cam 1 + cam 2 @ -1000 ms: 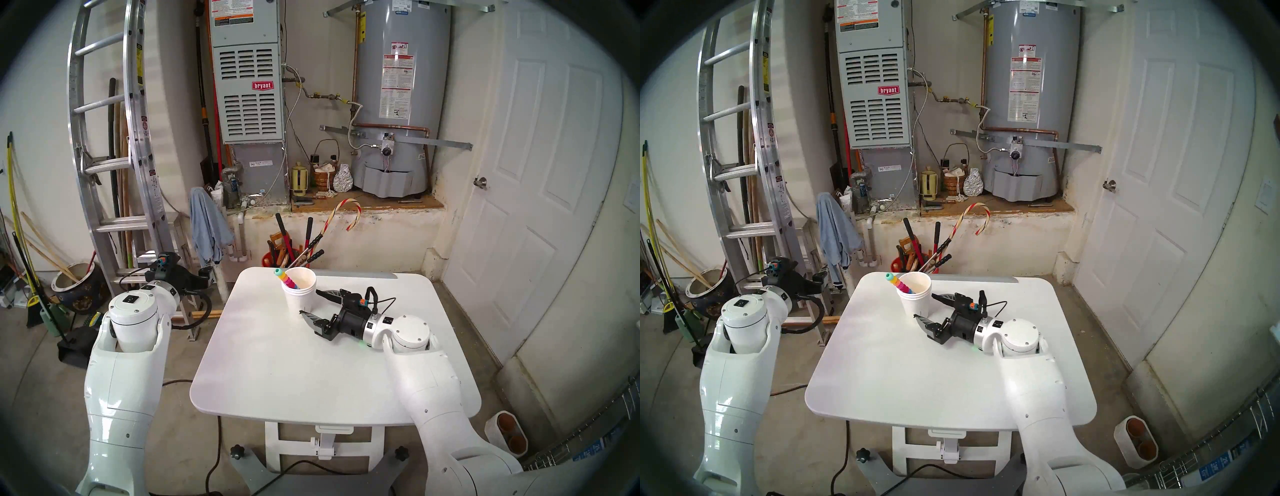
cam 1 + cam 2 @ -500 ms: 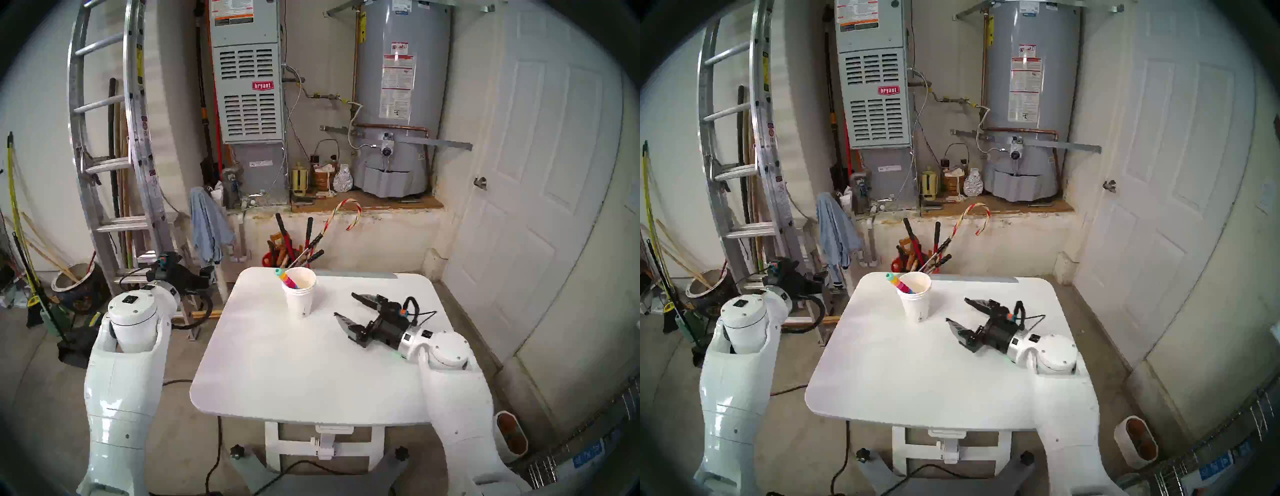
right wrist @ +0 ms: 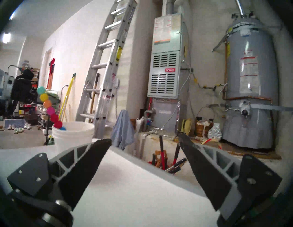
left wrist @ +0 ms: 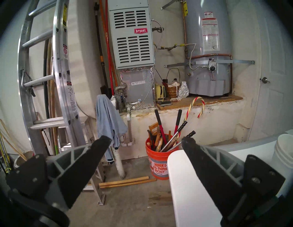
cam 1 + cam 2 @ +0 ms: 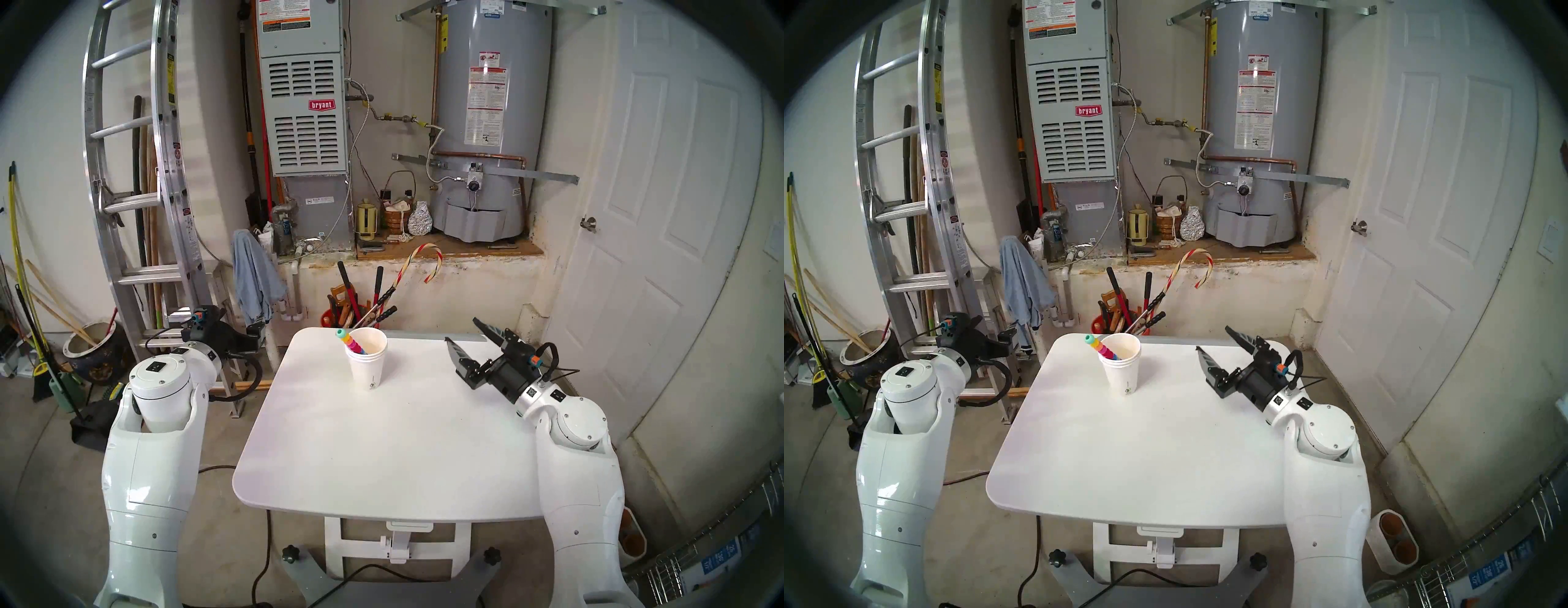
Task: Switch the marker to another color
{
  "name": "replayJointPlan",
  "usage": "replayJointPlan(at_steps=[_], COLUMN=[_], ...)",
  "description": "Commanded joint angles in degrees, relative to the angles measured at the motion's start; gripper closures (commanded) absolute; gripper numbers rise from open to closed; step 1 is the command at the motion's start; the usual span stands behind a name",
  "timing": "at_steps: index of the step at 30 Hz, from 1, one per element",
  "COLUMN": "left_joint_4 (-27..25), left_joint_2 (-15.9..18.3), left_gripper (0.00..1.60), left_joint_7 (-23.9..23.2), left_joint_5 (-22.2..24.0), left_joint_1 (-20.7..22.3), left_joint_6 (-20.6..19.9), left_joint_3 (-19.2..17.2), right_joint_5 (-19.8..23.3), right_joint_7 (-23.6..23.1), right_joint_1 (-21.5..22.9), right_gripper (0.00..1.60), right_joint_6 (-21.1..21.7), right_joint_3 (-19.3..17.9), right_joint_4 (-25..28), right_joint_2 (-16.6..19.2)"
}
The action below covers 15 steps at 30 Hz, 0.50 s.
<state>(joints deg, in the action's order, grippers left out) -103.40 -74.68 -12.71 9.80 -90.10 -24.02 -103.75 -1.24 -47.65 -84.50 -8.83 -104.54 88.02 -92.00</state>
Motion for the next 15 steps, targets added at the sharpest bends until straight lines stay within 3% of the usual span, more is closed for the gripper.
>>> replayJointPlan(at_steps=[1,9,15], left_joint_4=[-2.4,-3.2,-4.3], left_joint_2=[1.4,5.2,6.7], left_gripper=[0.0,0.0,0.0], left_joint_7=[-5.0,-14.5,-20.6], left_joint_5=[4.1,9.2,12.3], left_joint_1=[0.5,-3.3,-8.8], left_joint_6=[1.4,2.3,6.8], left_joint_3=[-2.3,-6.0,-8.9], right_joint_5=[-1.1,-5.4,-7.4], right_joint_7=[6.6,15.5,20.0], right_joint_1=[2.2,5.2,7.6], right_gripper=[0.0,0.0,0.0], right_joint_6=[4.3,9.9,12.2], right_joint_3=[1.8,1.7,1.1], right_joint_4=[4.0,2.8,1.3], right_joint_2=[-1.8,-3.1,-4.1])
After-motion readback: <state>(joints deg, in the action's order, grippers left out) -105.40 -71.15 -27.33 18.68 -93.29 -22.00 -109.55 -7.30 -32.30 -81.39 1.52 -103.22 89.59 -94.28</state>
